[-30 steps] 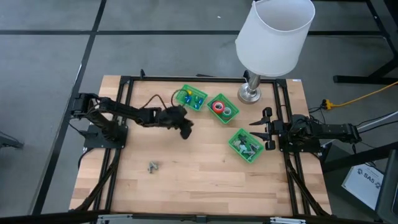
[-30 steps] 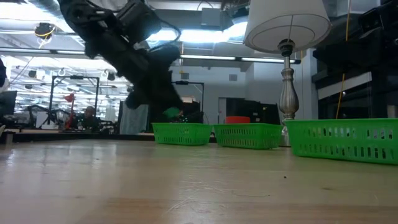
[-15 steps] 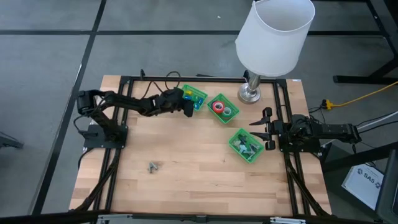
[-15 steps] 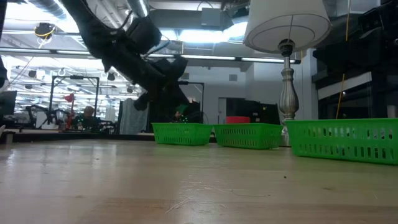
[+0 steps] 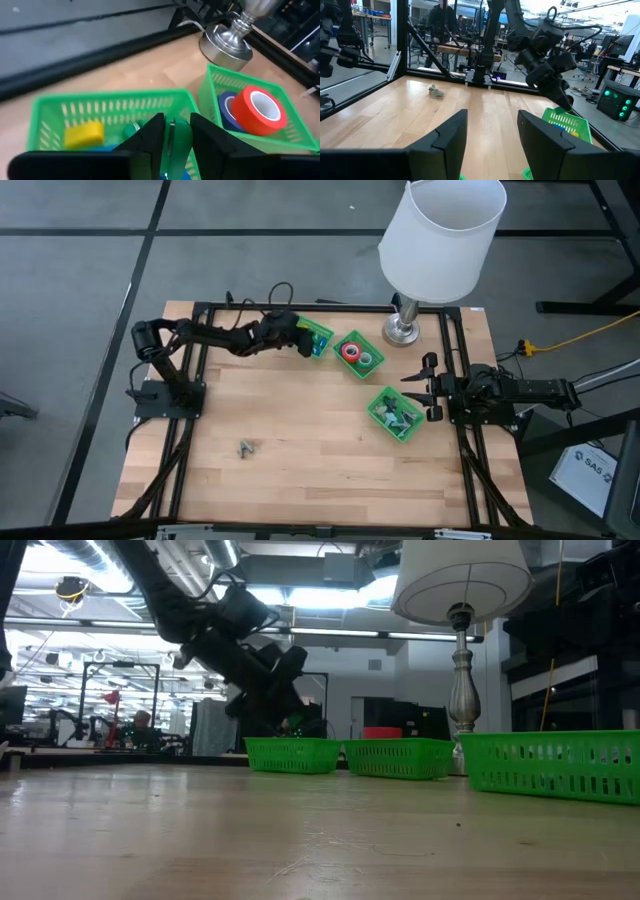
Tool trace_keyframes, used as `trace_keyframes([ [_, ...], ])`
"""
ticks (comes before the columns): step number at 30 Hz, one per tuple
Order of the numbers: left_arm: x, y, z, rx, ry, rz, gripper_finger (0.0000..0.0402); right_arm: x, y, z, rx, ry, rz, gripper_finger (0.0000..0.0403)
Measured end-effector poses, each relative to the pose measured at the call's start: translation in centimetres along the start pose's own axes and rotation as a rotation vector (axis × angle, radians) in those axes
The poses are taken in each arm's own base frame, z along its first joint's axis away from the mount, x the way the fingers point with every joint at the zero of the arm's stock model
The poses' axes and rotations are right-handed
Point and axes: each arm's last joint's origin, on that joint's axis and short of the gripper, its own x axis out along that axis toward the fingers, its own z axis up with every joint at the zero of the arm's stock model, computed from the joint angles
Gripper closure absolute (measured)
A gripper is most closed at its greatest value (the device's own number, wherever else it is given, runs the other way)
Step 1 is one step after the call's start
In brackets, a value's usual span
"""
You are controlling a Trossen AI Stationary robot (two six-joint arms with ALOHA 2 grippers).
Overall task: Pick and place Stapler, Stapler remover, tape
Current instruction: Put the green stapler into the top basket, then put the gray staple remover into the bottom basket
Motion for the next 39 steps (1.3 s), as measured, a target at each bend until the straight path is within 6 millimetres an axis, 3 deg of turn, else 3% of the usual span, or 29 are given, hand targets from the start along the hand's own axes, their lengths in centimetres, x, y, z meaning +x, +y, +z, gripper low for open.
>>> trace_keyframes([
  [5, 0.2, 0.1, 1.0, 0.076, -0.018, -0.017, 0.0290, 0.0, 0.0, 0.0, 0.000, 0.000, 0.000, 0.0224],
  [15, 0.3, 0.8, 2.1, 0.053, -0.022, -0.055, 0.0249, 0.0, 0.0, 0.0, 0.000, 0.000, 0.000, 0.0224],
  [25, 0.0, -0.1, 1.9, -0.057, 0.101, -0.306, 0.0252, 0.0, 0.0, 0.0, 0.000, 0.000, 0.000, 0.0224],
  [30, -0.2, -2.2, 0.8, -0.067, 0.165, -0.406, 0.0265, 0.0, 0.0, 0.0, 0.000, 0.000, 0.000, 0.0224],
  [39, -2.3, -9.4, -2.4, 0.044, 0.246, -0.560, 0.0279, 0.0, 0.0, 0.0, 0.000, 0.000, 0.000, 0.0224],
])
